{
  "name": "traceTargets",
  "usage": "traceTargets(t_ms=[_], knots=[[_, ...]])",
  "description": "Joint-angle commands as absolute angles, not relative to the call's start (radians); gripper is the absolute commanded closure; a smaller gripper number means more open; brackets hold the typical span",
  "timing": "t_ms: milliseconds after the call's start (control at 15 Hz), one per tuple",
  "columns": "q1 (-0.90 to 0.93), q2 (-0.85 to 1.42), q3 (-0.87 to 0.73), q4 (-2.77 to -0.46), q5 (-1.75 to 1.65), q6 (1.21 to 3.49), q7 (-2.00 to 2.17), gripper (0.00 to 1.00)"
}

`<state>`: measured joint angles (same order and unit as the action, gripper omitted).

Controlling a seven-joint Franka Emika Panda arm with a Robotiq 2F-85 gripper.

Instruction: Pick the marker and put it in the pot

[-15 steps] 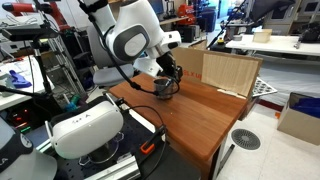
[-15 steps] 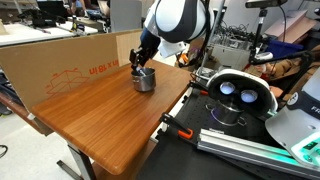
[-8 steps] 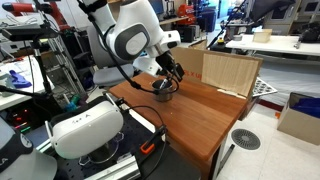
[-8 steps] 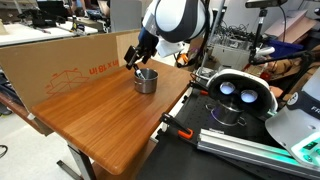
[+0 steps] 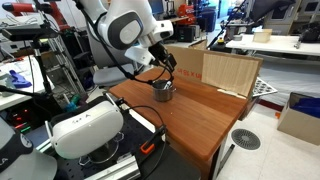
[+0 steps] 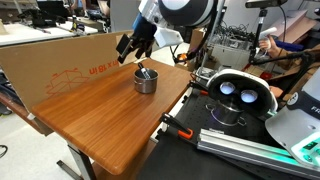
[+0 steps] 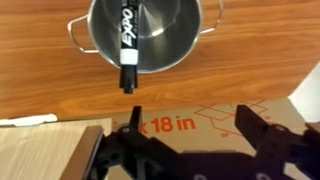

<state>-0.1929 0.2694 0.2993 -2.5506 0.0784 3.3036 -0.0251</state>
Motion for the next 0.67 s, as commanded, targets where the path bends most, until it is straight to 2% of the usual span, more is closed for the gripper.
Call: traceTargets(t_ms=[0, 333, 600], knots=[[-0.444, 0.184, 0.576, -2.583, 0.051, 3.176, 0.008, 0.00], [-0.769, 0.204, 0.946, -2.538, 0.246, 3.009, -0.137, 0.00], [-0.979, 0.171, 1.112, -2.514, 0.397, 2.880, -0.292, 0.00]])
